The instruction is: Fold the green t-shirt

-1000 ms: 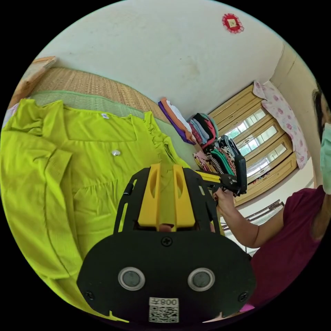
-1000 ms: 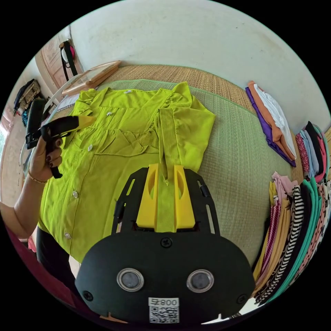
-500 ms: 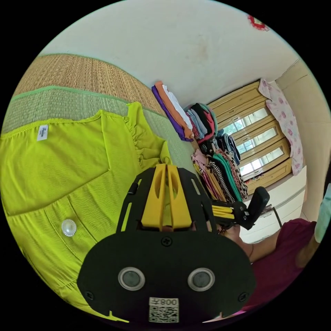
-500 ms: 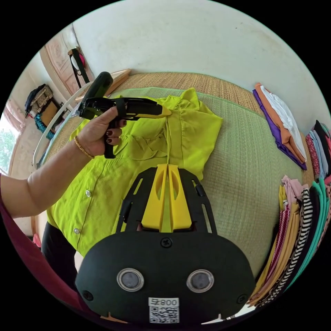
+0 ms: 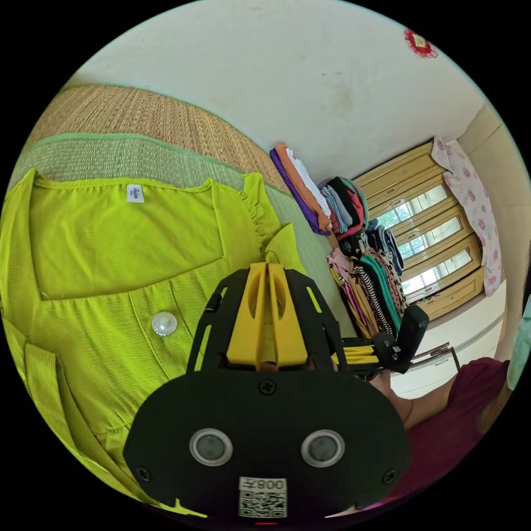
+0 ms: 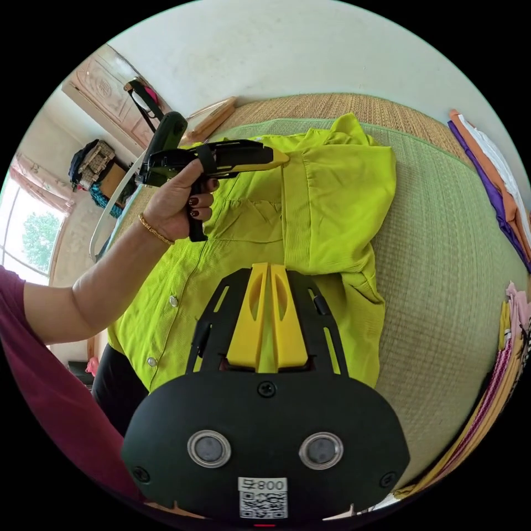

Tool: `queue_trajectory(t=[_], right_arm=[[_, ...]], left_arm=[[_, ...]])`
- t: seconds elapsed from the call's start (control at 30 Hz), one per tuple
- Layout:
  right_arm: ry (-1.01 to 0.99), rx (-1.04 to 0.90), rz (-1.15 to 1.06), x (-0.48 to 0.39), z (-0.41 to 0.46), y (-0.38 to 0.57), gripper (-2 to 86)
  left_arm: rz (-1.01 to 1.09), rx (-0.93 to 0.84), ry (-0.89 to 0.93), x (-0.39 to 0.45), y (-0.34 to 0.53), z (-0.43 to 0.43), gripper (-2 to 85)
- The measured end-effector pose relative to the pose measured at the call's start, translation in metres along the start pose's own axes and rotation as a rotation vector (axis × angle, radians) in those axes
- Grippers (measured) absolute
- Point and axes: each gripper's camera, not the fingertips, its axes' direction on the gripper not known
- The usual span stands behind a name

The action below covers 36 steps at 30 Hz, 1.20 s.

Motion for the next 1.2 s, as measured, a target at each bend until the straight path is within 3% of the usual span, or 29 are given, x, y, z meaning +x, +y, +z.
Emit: queue_trajectory(t=[0.23, 0.37, 0.57, 0.77, 0.97, 1.2], right_arm=[[0.076, 0.142, 0.039, 0.027, -0.05, 0.007, 0.2], [0.114, 0.068, 0.13, 0.063, -0.038, 0.008, 0.2], [0.04, 0.117, 0.189, 0.081, -0.054, 0.019, 0.2], [0.047, 0.111, 0.112, 0.059, -0.079, 0.019, 0.2], [-0.012, 0.108, 0.02, 0.034, -0.091, 0.009, 0.4], [-0.138, 0.068, -0.183, -0.022, -0.078, -0.047, 2.0]], left_arm=[[0.018, -0.047, -0.092, 0.021, -0.007, -0.003, 0.6], [0.02, -0.05, -0.111, 0.036, -0.011, -0.013, 0.9], [0.035, -0.021, -0.125, 0.064, -0.008, -0.042, 1.6], [0.038, 0.077, -0.105, 0.1, 0.027, -0.115, 1.4], [-0.064, 0.256, -0.291, 0.126, 0.097, -0.231, 1.9], [-0.135, 0.137, -0.484, 0.144, 0.119, -0.276, 1.5]])
